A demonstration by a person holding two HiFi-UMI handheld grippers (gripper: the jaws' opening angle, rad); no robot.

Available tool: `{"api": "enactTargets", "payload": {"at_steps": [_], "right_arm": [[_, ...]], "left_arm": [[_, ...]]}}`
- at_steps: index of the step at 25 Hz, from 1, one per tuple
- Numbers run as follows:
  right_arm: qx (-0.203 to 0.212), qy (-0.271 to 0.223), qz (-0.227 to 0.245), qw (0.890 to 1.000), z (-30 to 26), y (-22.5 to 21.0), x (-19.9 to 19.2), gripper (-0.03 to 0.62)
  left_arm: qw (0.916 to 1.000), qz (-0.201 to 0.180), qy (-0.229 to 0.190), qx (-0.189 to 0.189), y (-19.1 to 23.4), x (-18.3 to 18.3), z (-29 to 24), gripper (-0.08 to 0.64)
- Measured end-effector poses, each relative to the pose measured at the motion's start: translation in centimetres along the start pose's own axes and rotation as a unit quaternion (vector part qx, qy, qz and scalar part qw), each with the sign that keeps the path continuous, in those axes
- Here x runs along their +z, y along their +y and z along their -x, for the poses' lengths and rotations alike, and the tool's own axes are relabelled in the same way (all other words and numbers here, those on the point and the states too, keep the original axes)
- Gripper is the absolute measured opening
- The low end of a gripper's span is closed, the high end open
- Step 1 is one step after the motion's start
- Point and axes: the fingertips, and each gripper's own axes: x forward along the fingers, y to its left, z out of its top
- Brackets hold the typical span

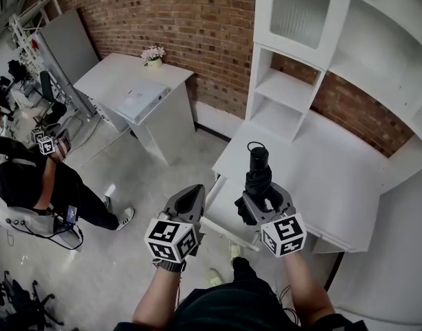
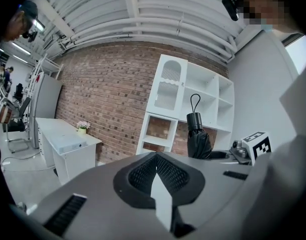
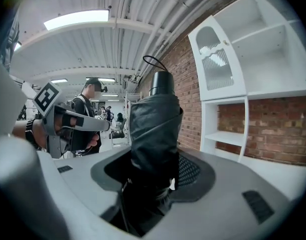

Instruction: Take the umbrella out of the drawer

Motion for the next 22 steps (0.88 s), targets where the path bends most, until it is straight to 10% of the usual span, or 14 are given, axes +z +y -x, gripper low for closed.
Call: {"api": "enactTargets", "payload": {"at_steps": [22], "right_arm": [[-0.024, -0.058, 0.039, 0.997, 2.3, 1.3, 7.3, 0.218]], "left_arm": [[0.9986, -0.028, -0.042, -0.012, -0.6, 6.0, 3.1, 0.006]]}}
